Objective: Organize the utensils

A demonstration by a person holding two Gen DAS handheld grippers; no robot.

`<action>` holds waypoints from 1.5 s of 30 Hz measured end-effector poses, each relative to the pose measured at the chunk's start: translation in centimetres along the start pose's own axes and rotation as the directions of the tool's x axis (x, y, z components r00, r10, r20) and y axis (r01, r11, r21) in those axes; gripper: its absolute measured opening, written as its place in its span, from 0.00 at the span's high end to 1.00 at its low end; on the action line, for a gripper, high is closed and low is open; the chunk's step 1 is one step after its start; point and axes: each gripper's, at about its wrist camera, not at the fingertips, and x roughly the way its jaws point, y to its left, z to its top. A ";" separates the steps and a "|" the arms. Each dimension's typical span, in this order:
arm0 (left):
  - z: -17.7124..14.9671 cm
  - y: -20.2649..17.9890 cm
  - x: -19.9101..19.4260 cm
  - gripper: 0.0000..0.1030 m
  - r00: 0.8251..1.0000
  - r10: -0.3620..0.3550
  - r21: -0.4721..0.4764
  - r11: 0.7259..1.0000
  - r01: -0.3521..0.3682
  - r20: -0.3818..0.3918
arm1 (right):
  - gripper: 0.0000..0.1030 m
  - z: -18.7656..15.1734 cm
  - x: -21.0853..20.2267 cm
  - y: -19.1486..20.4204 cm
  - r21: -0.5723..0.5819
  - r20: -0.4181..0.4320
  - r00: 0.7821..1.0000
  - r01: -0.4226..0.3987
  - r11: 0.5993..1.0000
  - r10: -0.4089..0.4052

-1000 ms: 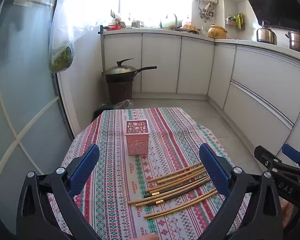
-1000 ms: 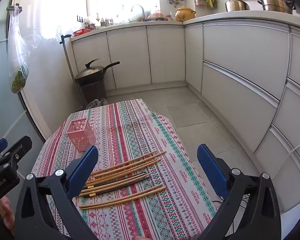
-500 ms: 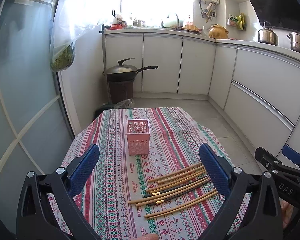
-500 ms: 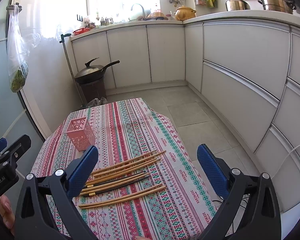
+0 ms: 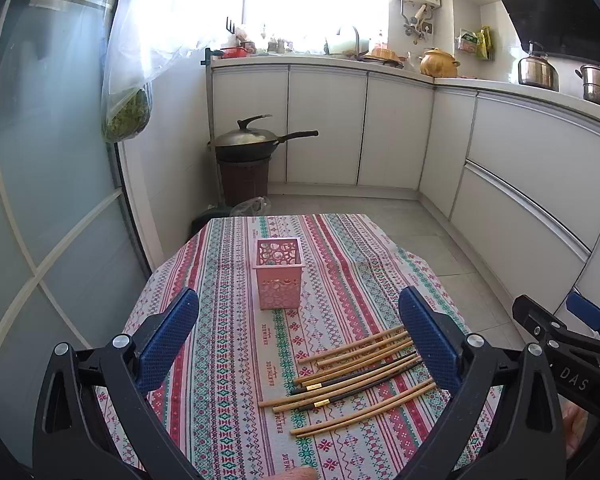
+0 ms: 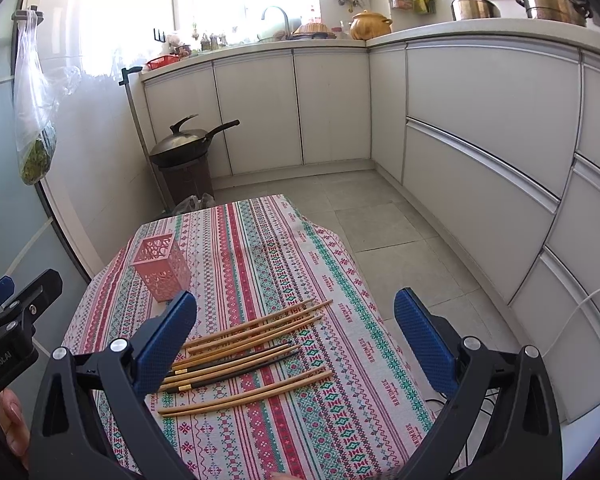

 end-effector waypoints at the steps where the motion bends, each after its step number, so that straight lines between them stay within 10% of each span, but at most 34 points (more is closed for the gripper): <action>1: 0.0 0.1 0.0 0.07 1.000 -0.001 -0.001 1.000 0.001 0.000 | 0.06 0.1 0.0 0.0 0.001 -0.001 1.000 -0.001 1.000 0.001; 25: -0.1 0.1 0.3 0.07 1.000 0.000 -0.004 1.000 0.000 -0.014 | 0.06 0.0 0.0 -0.1 0.003 0.001 1.000 -0.002 1.000 0.002; 32: -0.5 -0.4 2.2 0.07 0.994 -0.011 0.000 1.000 0.011 -0.105 | 0.06 0.2 1.4 -3.0 0.194 -0.103 0.991 -0.060 0.979 0.081; 39: -2.3 -3.7 8.1 0.07 0.929 -0.049 0.120 0.988 0.100 -0.367 | 0.06 -0.8 3.5 -8.6 0.497 -0.208 0.961 -0.056 0.866 0.181; 45: -2.7 -9.8 15.5 0.07 0.810 -0.112 0.210 0.937 0.279 -0.576 | 0.06 -2.4 5.8 -12.1 0.685 -0.253 0.910 -0.072 0.725 0.329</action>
